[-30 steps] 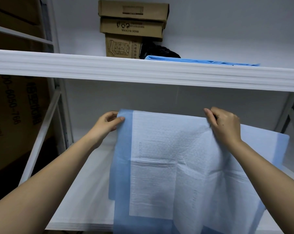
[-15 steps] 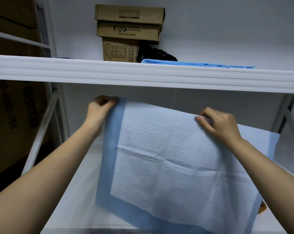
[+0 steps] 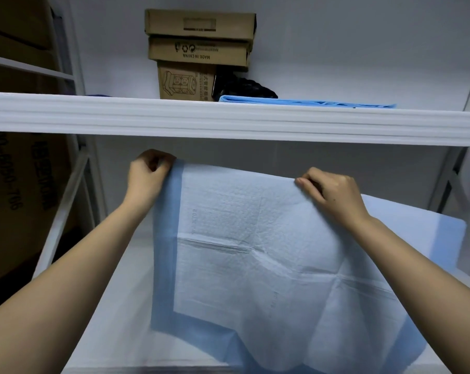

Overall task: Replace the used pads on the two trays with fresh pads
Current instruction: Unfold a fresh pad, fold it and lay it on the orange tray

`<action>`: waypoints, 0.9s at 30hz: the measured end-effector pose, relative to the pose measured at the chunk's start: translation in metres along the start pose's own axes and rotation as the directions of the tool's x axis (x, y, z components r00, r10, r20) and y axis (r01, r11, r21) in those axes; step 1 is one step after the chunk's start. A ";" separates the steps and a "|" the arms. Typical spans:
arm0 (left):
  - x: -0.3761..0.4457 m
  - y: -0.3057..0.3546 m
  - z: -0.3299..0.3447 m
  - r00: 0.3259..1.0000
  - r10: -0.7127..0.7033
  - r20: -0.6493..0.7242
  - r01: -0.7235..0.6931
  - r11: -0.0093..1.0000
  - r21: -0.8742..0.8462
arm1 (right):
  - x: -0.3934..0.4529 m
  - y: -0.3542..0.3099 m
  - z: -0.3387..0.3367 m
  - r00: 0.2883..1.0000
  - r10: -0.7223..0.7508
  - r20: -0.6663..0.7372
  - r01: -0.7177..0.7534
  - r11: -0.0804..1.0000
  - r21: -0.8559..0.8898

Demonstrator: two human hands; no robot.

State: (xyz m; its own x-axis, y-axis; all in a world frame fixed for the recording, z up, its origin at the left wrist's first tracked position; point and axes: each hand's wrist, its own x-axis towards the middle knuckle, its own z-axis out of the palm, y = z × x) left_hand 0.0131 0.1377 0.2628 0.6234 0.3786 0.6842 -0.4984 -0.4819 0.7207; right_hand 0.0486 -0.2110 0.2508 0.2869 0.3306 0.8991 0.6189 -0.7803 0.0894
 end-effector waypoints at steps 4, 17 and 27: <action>0.006 0.009 -0.019 1.000 0.020 0.003 -0.020 0.998 -0.062 | 0.007 -0.001 -0.012 0.999 0.046 0.018 -0.047 0.996 0.074; -0.027 -0.004 -0.020 0.936 -0.300 0.185 0.344 0.894 -0.288 | -0.002 -0.002 -0.013 0.999 0.036 0.011 -0.036 0.999 0.030; -0.034 -0.003 -0.030 0.956 -0.190 0.223 0.250 0.925 -0.286 | -0.004 0.001 -0.007 1.000 0.022 0.000 -0.022 1.000 0.004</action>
State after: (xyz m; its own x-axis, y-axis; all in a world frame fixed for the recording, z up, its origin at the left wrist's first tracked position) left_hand -0.0251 0.1502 0.2406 0.8249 0.2775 0.4925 -0.4773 -0.1250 0.8698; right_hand 0.0437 -0.2167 0.2505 0.3008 0.3136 0.9007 0.6155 -0.7852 0.0678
